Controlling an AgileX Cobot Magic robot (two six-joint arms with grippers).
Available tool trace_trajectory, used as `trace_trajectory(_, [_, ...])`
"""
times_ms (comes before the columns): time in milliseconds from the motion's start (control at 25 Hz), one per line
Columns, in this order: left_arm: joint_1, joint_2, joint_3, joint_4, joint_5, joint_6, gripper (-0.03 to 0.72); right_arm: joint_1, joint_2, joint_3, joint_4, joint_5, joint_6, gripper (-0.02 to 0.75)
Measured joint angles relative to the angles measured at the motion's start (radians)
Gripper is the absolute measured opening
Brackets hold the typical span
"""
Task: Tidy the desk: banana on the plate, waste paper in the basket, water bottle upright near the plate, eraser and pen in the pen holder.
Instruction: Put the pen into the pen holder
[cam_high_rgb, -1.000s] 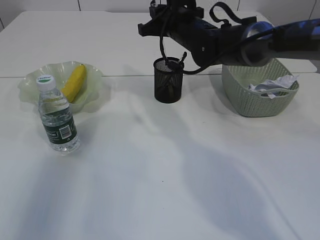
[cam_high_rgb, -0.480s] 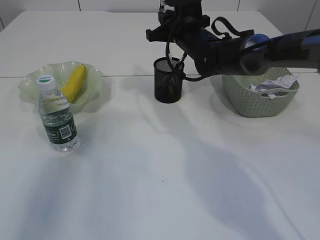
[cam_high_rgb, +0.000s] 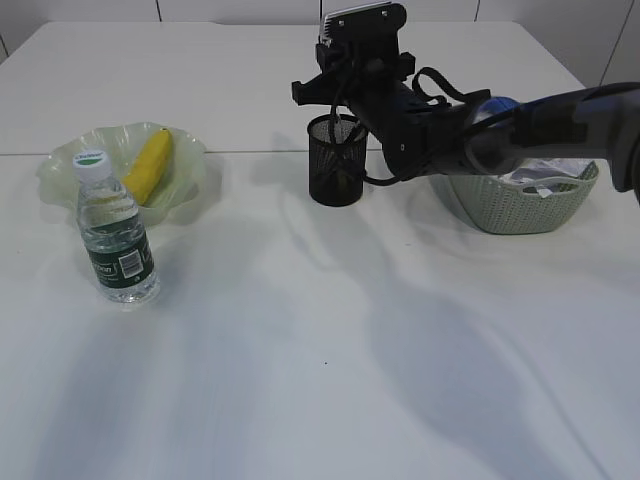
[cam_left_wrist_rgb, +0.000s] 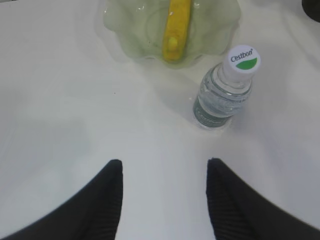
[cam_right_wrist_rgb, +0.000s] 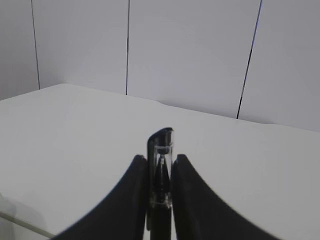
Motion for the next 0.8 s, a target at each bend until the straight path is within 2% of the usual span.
trace_trajectory(520, [0.000, 0.000, 0.000, 0.005, -0.001, 0.000, 0.380, -0.002, 0.007, 0.000, 0.000, -0.014, 0.000, 0.130])
trace_trajectory(720, [0.000, 0.000, 0.000, 0.007, -0.001, 0.000, 0.379, -0.002, 0.007, 0.000, 0.000, -0.014, 0.002, 0.298])
trace_trajectory(800, [0.000, 0.000, 0.000, 0.007, -0.001, 0.000, 0.372, -0.002, 0.007, 0.000, 0.000, -0.014, 0.002, 0.340])
